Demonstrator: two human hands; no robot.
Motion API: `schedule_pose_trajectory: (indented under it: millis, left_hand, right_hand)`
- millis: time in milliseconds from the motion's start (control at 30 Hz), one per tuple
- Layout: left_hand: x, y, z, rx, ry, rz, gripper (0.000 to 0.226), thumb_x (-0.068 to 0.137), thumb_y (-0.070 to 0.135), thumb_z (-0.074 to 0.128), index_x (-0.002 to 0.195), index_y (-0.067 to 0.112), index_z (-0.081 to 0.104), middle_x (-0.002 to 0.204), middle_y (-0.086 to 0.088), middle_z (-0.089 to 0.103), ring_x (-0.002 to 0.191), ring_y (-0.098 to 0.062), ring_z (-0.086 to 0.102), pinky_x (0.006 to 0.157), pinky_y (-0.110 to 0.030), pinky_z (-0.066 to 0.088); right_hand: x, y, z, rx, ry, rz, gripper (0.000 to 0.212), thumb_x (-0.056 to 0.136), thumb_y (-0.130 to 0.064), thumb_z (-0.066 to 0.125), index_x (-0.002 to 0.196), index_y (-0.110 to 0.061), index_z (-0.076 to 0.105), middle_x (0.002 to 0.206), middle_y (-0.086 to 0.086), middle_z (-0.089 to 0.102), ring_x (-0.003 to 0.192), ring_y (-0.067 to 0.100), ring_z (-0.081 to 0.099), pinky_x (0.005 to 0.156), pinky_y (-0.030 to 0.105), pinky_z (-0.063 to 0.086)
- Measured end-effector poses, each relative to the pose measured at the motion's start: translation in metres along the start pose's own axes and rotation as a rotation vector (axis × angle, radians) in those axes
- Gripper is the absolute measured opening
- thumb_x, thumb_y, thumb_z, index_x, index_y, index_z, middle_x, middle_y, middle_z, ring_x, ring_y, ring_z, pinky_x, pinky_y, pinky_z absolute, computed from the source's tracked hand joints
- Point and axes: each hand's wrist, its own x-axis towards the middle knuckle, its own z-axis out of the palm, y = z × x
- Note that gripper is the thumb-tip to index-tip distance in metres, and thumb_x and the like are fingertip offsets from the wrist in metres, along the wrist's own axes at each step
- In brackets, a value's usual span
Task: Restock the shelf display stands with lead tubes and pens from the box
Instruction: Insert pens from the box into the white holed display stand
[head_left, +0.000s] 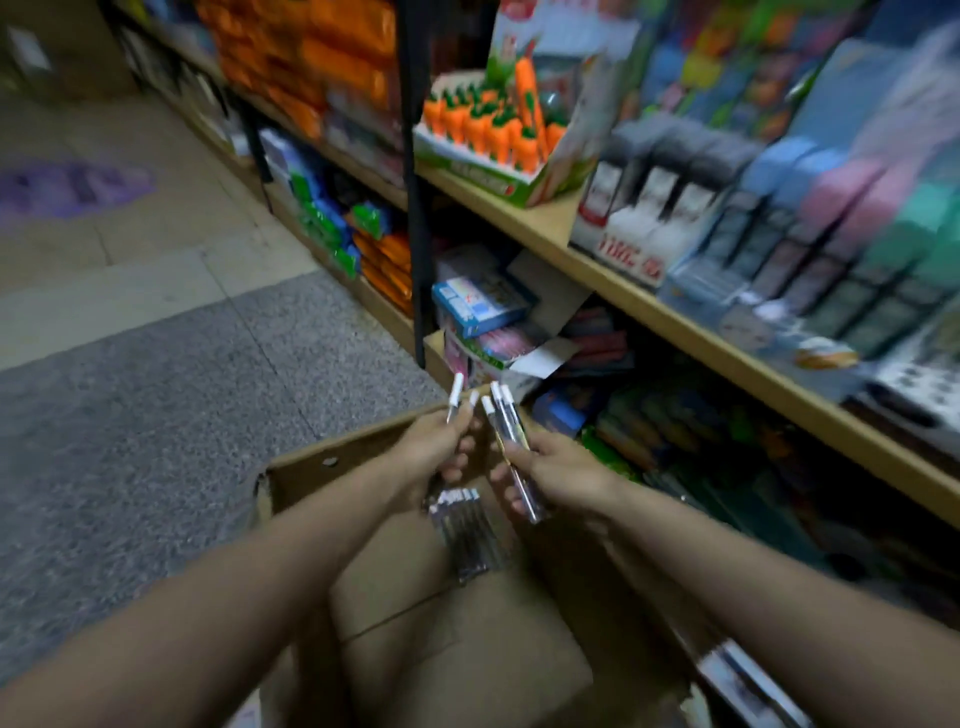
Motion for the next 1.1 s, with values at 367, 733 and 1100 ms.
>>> schedule_pose_trajectory:
  millis: [367,733,1100]
  left_hand:
    - [-0.102,0.128,0.090,-0.087,-0.408,0.429,0.027,0.085,0.032,0.066,0.098,0.008,0.063,0.051,0.005,0.048,0.037,-0.001,0.030,0.034,-0.014,0.017]
    - [-0.096,0.132,0.138,-0.005,-0.442,0.466,0.029,0.086,0.032,0.066,0.094,0.004,0.066,0.048,0.006,0.040,0.038,-0.003,0.029,0.034,-0.015,0.023]
    - [-0.074,0.118,0.193,-0.087,-0.580,0.331,0.023,0.096,0.026,0.057,0.107,0.007,0.064,0.106,-0.004,0.074,0.039,-0.003,0.027,0.034,-0.014,0.025]
  right_hand:
    - [-0.138,-0.100,-0.064,0.052,0.139,-0.399,0.032,0.104,-0.026,0.041,0.093,-0.002,0.059,0.060,0.005,0.054,0.045,0.013,0.047,0.039,0.020,0.036]
    - [-0.164,-0.089,-0.101,-0.205,0.280,-0.450,0.029,0.103,-0.024,0.042,0.100,-0.002,0.061,0.076,0.009,0.064,0.062,0.010,0.063,0.062,0.028,0.054]
    - [-0.186,-0.122,-0.189,-0.203,0.933,-0.756,0.022,0.104,-0.033,0.033,0.112,-0.028,0.052,0.073,0.002,0.049,0.061,0.014,0.049,0.063,0.042,0.039]
